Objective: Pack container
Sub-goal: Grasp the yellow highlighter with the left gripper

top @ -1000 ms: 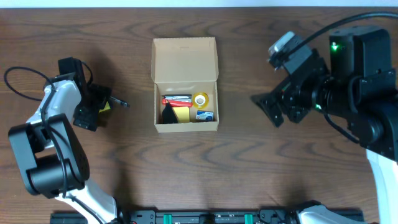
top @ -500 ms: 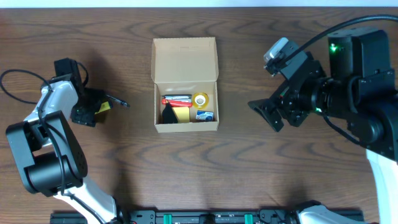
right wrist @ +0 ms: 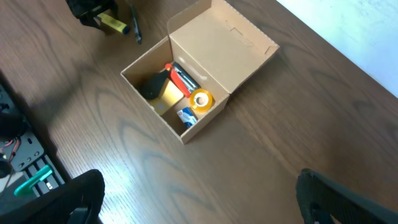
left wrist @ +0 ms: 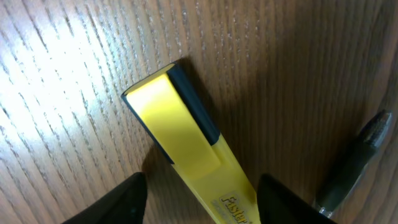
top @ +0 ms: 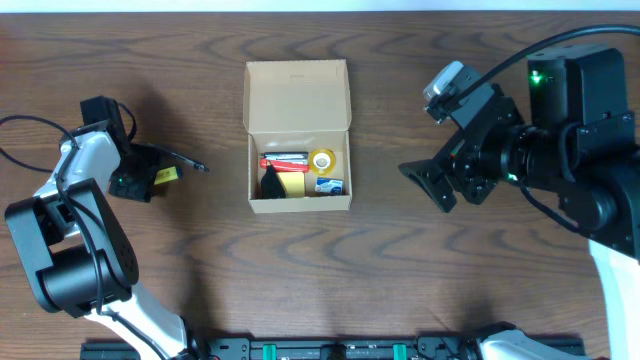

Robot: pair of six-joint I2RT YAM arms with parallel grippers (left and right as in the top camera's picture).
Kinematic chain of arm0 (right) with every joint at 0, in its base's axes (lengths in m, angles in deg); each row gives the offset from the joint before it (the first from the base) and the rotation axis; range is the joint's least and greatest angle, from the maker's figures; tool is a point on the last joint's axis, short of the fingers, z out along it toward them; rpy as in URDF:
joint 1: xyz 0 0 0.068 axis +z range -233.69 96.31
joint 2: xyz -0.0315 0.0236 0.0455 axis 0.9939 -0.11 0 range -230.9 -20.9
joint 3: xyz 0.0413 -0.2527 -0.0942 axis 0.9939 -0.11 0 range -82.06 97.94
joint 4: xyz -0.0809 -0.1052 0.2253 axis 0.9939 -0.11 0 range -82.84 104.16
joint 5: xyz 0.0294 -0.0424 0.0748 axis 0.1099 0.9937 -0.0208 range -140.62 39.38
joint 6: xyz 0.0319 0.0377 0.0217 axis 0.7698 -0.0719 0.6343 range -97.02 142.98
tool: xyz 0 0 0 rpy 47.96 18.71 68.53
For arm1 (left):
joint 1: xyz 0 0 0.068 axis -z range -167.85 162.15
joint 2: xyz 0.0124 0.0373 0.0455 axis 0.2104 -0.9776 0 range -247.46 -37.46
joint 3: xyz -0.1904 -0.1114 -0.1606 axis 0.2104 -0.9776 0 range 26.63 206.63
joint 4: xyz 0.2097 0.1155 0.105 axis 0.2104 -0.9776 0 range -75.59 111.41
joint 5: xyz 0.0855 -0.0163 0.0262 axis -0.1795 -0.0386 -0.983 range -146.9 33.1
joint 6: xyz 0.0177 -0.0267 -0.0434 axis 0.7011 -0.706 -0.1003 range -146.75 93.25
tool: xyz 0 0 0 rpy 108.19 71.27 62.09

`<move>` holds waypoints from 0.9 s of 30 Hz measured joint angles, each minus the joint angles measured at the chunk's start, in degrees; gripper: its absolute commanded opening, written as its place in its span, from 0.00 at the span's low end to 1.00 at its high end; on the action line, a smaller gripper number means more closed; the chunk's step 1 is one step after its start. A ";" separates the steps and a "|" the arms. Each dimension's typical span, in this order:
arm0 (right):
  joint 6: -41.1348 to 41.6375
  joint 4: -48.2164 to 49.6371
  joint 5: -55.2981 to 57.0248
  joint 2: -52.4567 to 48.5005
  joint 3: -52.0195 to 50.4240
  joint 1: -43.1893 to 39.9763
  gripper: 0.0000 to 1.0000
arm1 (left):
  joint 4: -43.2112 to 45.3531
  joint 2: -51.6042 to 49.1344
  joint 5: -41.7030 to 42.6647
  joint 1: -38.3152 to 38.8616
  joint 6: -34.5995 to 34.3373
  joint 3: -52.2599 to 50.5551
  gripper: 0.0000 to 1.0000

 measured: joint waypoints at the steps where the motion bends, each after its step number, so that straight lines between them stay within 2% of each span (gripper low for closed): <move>1: 0.00 0.00 0.00 0.00 0.00 0.00 0.99 | 0.00 0.00 -0.02 0.00 -0.04 0.00 0.50; 7: 0.00 0.00 0.00 0.00 0.00 0.00 0.99 | -0.87 0.00 -0.02 0.00 -0.15 0.00 0.41; 14: -0.02 0.00 0.00 0.00 0.00 0.00 0.99 | -1.53 0.00 -0.04 0.00 1.18 0.00 0.22; 18: -0.15 0.00 0.00 0.00 0.00 0.00 0.99 | -1.73 0.13 -0.04 0.00 3.87 0.02 0.06; 27: -0.17 -0.02 0.00 0.00 0.00 0.00 0.99 | -4.72 0.35 -0.04 0.00 10.01 0.04 0.06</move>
